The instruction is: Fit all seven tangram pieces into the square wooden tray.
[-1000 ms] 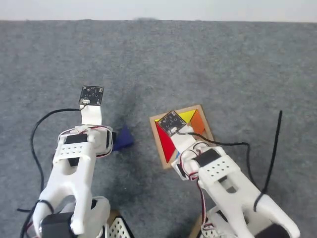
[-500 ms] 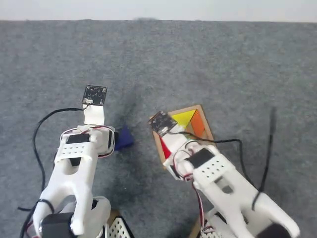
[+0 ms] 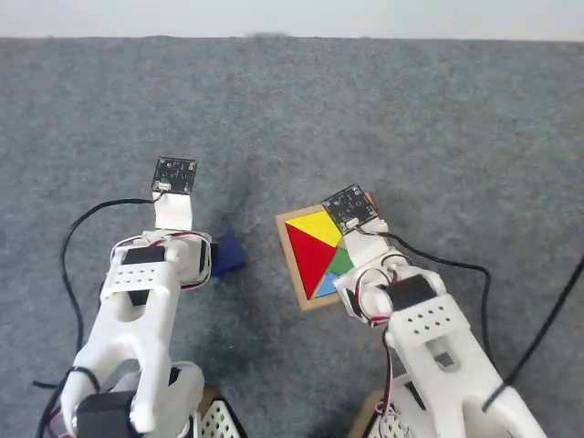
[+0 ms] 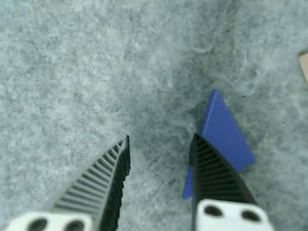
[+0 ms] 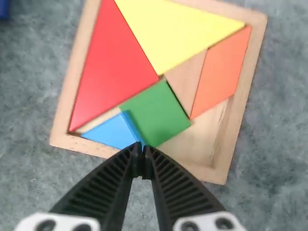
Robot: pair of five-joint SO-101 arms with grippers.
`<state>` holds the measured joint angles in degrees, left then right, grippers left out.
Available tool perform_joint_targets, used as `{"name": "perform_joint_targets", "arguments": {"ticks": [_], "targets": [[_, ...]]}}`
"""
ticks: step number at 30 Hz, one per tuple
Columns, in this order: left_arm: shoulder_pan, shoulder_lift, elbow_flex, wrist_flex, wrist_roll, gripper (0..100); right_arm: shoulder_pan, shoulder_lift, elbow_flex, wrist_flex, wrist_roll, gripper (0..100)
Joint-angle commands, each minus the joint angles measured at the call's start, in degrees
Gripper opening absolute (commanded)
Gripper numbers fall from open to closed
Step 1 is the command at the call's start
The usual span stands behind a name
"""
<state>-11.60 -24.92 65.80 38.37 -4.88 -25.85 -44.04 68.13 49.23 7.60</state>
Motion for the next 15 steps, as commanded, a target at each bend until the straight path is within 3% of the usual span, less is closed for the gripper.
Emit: {"name": "perform_joint_targets", "arguments": {"ticks": [1, 10, 15], "targets": [[0.26, -2.11, -0.04, -1.32, 0.26, 20, 0.4, 5.58, -2.9, -2.07, 0.79, 0.6], [0.26, -2.11, -0.04, -1.32, 0.26, 20, -6.02, 12.35, -3.43, -4.18, 0.7, 0.6], [0.26, -2.11, -0.04, -1.32, 0.26, 20, -5.14, 11.74, -4.57, -3.47, 0.62, 0.6]]}}
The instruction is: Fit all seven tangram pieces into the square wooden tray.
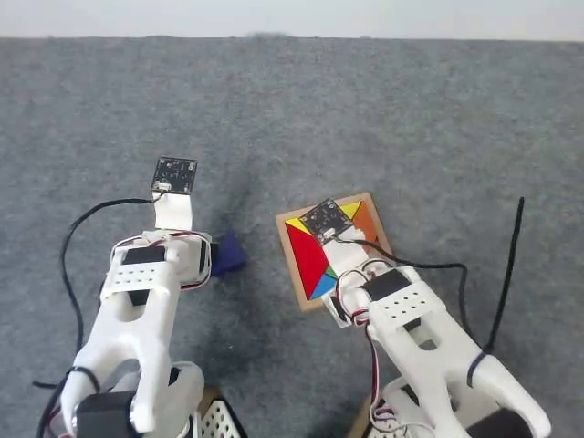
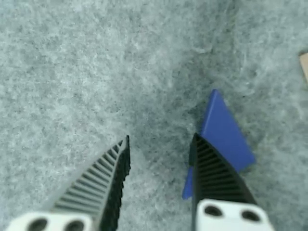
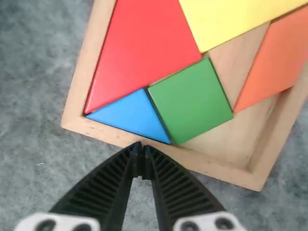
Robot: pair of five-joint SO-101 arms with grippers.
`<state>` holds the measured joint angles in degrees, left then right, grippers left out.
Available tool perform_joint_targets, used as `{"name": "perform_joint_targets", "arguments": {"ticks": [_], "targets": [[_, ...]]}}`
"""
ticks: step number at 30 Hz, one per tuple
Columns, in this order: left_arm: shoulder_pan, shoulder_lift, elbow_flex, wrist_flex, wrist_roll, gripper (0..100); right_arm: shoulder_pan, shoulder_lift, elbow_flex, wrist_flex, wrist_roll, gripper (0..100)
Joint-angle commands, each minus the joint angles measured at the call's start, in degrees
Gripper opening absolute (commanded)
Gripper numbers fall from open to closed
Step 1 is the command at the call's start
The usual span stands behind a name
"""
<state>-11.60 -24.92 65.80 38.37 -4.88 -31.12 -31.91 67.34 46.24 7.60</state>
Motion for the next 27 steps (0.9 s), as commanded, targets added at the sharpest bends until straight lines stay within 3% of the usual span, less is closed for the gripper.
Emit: {"name": "perform_joint_targets", "arguments": {"ticks": [1, 10, 17, 21, 27], "targets": [[0.26, -2.11, -0.04, -1.32, 0.26, 20, 1.01, -1.36, -3.87, -0.48, 0.62, 0.6], [0.18, -2.64, -1.54, 0.79, 0.26, 20, 16.4, -21.14, -3.6, 11.38, 1.05, 0.6], [1.76, -2.11, -20.35, 23.38, -3.96, 21, 31.6, -27.03, 4.66, 12.97, 8.79, 0.6], [8.0, -2.11, -25.71, 33.32, -8.62, 25, 39.16, -22.64, 6.15, 12.44, 12.22, 0.6], [13.19, -2.02, -18.15, 27.87, -8.62, 25, 41.71, -12.18, 6.59, 5.76, 12.57, 0.6]]}}
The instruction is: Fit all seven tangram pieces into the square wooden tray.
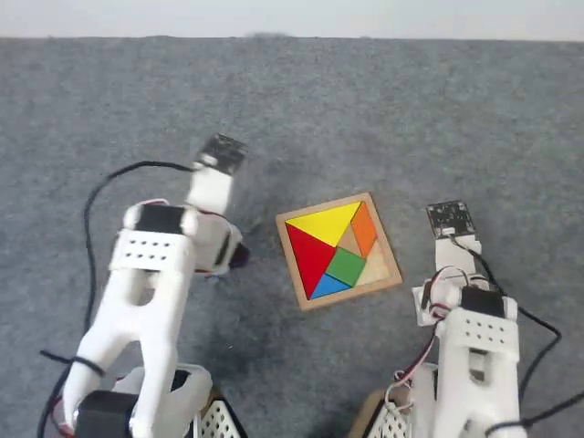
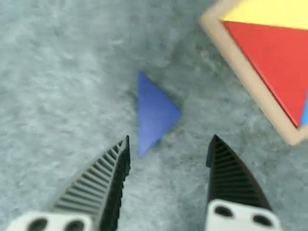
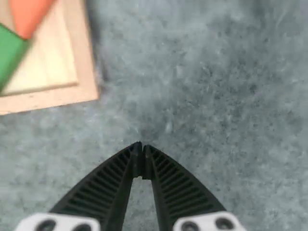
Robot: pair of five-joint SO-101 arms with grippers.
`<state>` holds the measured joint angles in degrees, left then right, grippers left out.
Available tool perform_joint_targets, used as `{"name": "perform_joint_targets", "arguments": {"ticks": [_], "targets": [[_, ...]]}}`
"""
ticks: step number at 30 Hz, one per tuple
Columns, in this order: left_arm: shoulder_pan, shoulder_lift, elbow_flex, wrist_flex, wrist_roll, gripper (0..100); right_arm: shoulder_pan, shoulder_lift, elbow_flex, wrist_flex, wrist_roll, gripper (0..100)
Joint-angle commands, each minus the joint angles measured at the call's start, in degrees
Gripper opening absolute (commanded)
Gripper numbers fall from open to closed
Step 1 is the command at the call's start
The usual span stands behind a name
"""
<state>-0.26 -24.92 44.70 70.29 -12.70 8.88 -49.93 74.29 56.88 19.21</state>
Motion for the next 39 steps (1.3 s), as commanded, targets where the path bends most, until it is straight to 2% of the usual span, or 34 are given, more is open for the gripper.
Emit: {"name": "perform_joint_targets", "arguments": {"ticks": [1, 14, 19, 23, 29, 39], "targets": [[1.93, -2.02, 4.18, -5.01, -0.79, 25, 1.8, 7.43, -0.35, -5.93, 1.05, 0.6], [3.87, -1.32, 8.48, -8.88, -1.23, 25, 1.89, 11.3, -1.85, -6.37, 0.7, 0.6], [4.57, 9.85, 4.0, -9.67, 0.26, 25, 1.98, 11.3, -1.85, -6.46, 0.62, 0.6], [2.81, 19.08, -1.1, -10.29, 0.53, 25, 1.98, 11.3, -1.85, -6.46, 0.62, 0.6], [-3.87, 28.04, -6.2, -12.13, -1.85, 25, 1.98, 11.3, -1.76, -6.55, 0.62, 0.6], [-5.27, 30.07, -9.63, -11.52, -3.25, 24, 1.98, 11.3, -1.76, -6.55, 0.62, 0.6]]}}
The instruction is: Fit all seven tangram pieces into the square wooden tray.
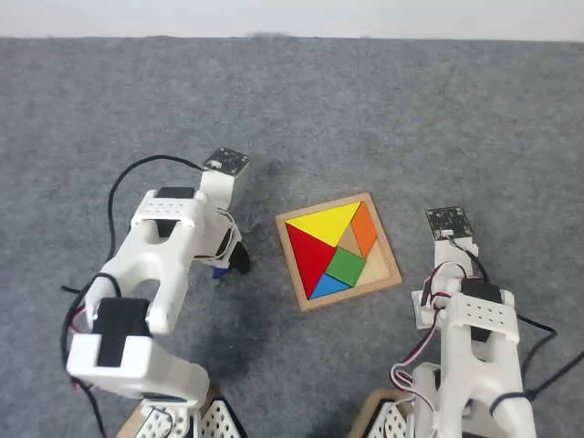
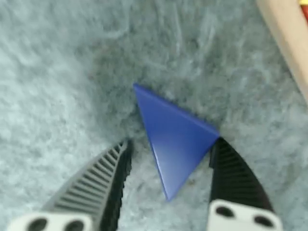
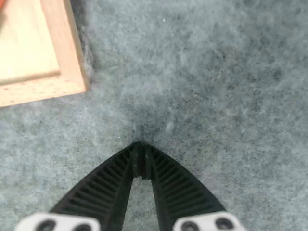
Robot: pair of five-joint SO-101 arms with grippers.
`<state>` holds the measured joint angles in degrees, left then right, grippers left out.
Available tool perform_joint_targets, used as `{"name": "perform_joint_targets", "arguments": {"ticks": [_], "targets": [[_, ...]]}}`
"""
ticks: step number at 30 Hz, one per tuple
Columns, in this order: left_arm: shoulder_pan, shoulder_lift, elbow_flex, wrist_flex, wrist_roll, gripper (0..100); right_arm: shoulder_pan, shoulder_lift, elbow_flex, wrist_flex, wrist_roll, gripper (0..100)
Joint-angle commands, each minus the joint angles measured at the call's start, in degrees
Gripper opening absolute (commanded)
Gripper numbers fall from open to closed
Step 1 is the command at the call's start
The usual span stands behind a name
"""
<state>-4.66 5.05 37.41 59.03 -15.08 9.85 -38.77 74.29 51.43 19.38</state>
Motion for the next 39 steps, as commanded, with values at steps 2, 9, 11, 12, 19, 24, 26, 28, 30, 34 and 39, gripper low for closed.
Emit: {"name": "perform_joint_targets", "arguments": {"ticks": [2, 9, 11, 12, 19, 24, 26, 28, 30, 34, 39], "targets": [[-0.7, 0.09, -2.42, -0.44, -0.79, 21, 1.01, 0.13, -1.76, -1.1, 0.44, 0.6], [7.47, 0.09, -2.86, -0.7, 6.95, 19, 0.84, 0.31, -1.76, -1.19, 0.44, 0.6], [8.7, 0.18, -3.38, -0.79, 10.11, 19, 0.92, 0.31, -1.76, -1.19, 0.44, 0.6], [9.23, 0.18, -3.38, -0.88, 11.25, 19, 0.92, 0.31, -1.76, -1.19, 0.44, 0.6], [14.24, 0.18, -2.86, -0.44, 12.04, 16, 0.92, 0.4, -1.76, -1.36, 0.44, 0.6], [16.09, -0.79, -4.53, 3.08, 11.96, 8, 0.92, 0.57, -1.76, -1.36, 0.44, 0.6], [16.62, -2.2, -5.41, 5.36, 10.99, 6, 0.84, 0.57, -1.76, -1.36, 0.44, 0.6], [16.97, -5.27, -5.67, 7.38, 10.11, 6, 0.84, 0.57, -1.76, -1.36, 0.44, 0.6], [16.53, -9.67, -6.2, 9.41, 10.2, 6, 0.75, 0.57, -1.76, -1.36, 0.44, 0.6], [15.65, -18.81, -6.64, 9.85, 10.99, 8, 0.66, 0.66, -1.76, -1.36, 0.44, 0.6], [15.91, -17.67, -5.05, 0.09, 16.09, 16, 0.66, 0.66, -1.76, -1.36, 0.35, 0.6]]}}
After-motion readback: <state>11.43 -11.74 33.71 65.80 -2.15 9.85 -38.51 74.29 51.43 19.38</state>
